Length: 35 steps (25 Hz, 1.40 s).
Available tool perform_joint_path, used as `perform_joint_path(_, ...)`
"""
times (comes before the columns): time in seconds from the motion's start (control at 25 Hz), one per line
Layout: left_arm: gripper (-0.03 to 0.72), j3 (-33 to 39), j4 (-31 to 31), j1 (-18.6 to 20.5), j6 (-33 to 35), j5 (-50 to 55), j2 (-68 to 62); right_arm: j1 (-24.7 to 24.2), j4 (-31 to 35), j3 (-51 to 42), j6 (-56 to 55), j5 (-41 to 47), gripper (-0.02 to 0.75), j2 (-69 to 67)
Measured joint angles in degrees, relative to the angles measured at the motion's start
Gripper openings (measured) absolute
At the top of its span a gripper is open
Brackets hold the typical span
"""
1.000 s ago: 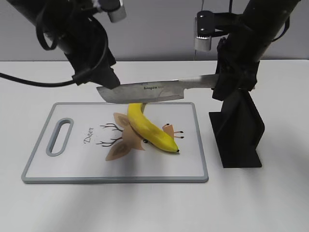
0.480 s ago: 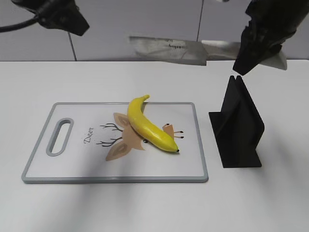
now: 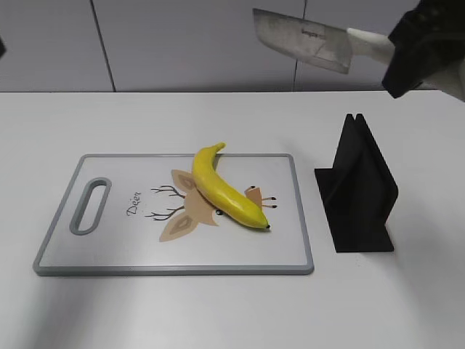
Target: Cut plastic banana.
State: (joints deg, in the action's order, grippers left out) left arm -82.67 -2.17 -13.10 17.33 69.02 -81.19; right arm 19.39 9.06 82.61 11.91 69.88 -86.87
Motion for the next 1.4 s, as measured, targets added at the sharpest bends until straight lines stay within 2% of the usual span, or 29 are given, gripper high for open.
perform_joint_path(0.24,0.575,2.7,3.1,1.0,-5.6,0.5,7.6,0.0,-3.4,-9.0,-13.5,-3.7,0.179,7.9)
perform_joint_path(0.48,0.575,15.3,3.3,1.0,-10.7,-3.5,18.2,0.0,-2.7,-17.7,-18.4,-9.0,0.179,9.8)
perform_joint_path(0.68,0.575,26.9,3.3,1.0,-11.9,-8.0,30.0,0.3,-3.0,-23.3,-22.1,-13.4,0.179,9.8)
perform_joint_path(0.8,0.575,32.7,3.4,1.0,-13.4,-9.5,37.5,3.2,-6.3,-24.6,-26.9,-15.1,0.179,9.8)
perform_joint_path(1.0,0.575,41.0,3.8,1.0,-14.3,-9.9,48.2,10.3,-17.7,-24.7,-41.3,-16.3,0.179,9.9)
perform_joint_path(1.2,0.575,47.7,4.7,1.0,-14.4,-9.8,56.6,11.6,-17.7,-26.0,-45.7,-18.7,0.179,11.5)
perform_joint_path(1.4,0.575,51.5,4.7,1.0,-14.5,-10.0,65.3,11.6,-17.5,-31.8,-49.5,-21.8,0.179,14.7)
